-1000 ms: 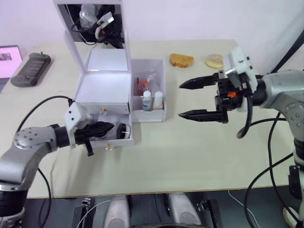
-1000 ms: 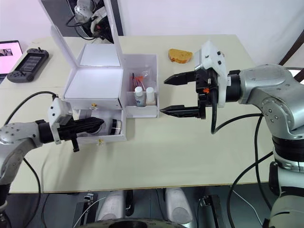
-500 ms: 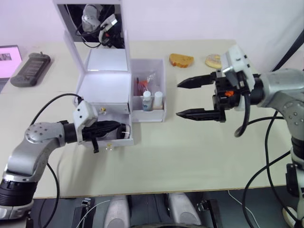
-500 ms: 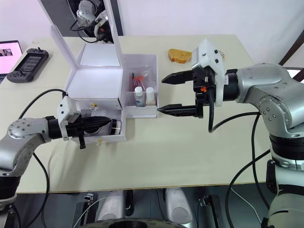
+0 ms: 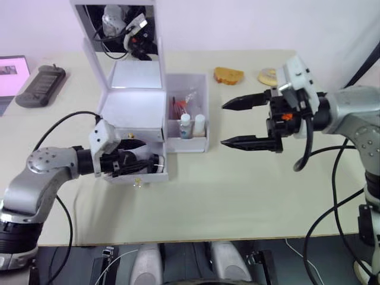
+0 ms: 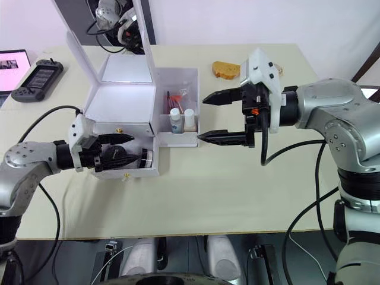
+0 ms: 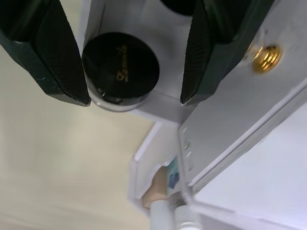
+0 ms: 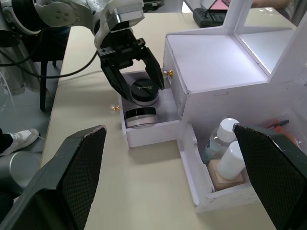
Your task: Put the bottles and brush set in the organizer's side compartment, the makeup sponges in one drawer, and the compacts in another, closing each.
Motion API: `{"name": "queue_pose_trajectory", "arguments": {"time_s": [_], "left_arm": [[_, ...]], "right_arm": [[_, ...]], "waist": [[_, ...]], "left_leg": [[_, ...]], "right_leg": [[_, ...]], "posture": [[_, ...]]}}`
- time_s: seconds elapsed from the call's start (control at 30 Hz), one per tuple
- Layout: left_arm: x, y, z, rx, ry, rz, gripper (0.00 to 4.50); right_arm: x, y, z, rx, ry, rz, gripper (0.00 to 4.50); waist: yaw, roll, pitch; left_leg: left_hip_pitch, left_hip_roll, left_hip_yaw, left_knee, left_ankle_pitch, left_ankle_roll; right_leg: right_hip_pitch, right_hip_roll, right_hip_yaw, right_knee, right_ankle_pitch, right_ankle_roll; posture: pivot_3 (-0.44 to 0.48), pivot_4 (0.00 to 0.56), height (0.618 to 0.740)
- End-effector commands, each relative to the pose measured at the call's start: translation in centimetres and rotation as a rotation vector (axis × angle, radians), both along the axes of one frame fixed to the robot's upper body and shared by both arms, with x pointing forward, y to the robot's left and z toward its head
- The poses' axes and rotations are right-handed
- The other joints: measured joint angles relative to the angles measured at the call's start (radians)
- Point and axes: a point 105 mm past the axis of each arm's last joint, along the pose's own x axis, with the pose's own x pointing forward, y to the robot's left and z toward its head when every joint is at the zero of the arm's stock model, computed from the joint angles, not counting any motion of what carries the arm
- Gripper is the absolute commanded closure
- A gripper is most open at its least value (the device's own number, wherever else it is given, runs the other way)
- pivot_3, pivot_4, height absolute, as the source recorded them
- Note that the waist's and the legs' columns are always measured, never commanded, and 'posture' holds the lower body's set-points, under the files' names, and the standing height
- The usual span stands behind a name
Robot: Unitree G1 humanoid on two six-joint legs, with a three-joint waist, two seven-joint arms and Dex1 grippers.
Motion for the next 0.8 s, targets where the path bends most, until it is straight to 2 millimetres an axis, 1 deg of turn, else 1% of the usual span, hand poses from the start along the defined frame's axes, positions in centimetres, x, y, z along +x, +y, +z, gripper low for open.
{"name": "queue_pose_trajectory", "arguments": {"time_s": [0.03, 0.27, 0.4, 0.6, 0.67, 0.73, 0.8], "left_arm": [[0.0, -0.2, 0.2, 0.021, 0.001, -0.027, 1.21], [0.0, 0.2, -1.0, 0.026, 0.102, -0.028, 1.21], [0.3, 0.5, -1.8, 0.047, 0.134, -0.004, 1.21], [0.7, 0.1, -1.8, 0.005, 0.151, 0.006, 1.21], [0.8, 0.1, -1.7, -0.003, 0.154, 0.008, 0.69], [0.7, -0.1, -1.8, -0.004, 0.167, -0.008, 0.05], [0.8, -0.2, -1.9, 0.006, 0.166, -0.011, 0.05]], "right_arm": [[-0.5, -0.3, 0.9, 0.007, -0.055, -0.005, 0.00], [-0.6, -0.5, 0.8, 0.006, -0.057, -0.021, 0.00], [-0.5, -0.6, 0.7, 0.004, -0.057, -0.024, 0.00], [-0.5, -0.5, 0.6, 0.004, -0.060, -0.024, 0.00], [-0.4, -0.6, 0.6, 0.002, -0.060, -0.027, 0.00], [-0.4, -0.6, 0.5, -0.002, -0.060, -0.029, 0.00], [-0.5, -0.7, 0.5, -0.004, -0.060, -0.030, 0.00]], "waist": [[0.000, 0.000, 0.000], [-0.002, 0.000, 0.000], [-0.002, 0.000, 0.000], [-0.001, 0.000, 0.000], [-0.001, 0.000, 0.000], [-0.002, 0.000, 0.000], [-0.001, 0.000, 0.000]], "left_leg": [[0.000, 0.000, 0.000, 0.000, 0.000, 0.000], [0.000, 0.000, 0.000, 0.000, 0.000, 0.000], [0.000, 0.000, 0.000, 0.000, 0.000, 0.000], [0.000, 0.000, 0.000, 0.000, 0.000, 0.000], [0.000, 0.000, 0.000, 0.000, 0.000, 0.000], [0.000, 0.000, 0.000, 0.000, 0.000, 0.000], [0.000, 0.000, 0.000, 0.000, 0.000, 0.000]], "right_leg": [[0.000, 0.000, 0.000, 0.000, 0.000, 0.000], [0.000, 0.000, 0.000, 0.000, 0.000, 0.000], [0.000, 0.000, 0.000, 0.000, 0.000, 0.000], [0.000, 0.000, 0.000, 0.000, 0.000, 0.000], [0.000, 0.000, 0.000, 0.000, 0.000, 0.000], [0.000, 0.000, 0.000, 0.000, 0.000, 0.000], [0.000, 0.000, 0.000, 0.000, 0.000, 0.000]], "posture": [[0.000, 0.150, 0.740], [0.000, 0.150, 0.740], [0.000, 0.150, 0.740], [0.000, 0.150, 0.740], [0.000, 0.150, 0.740], [0.000, 0.150, 0.740], [0.000, 0.150, 0.740]]}}
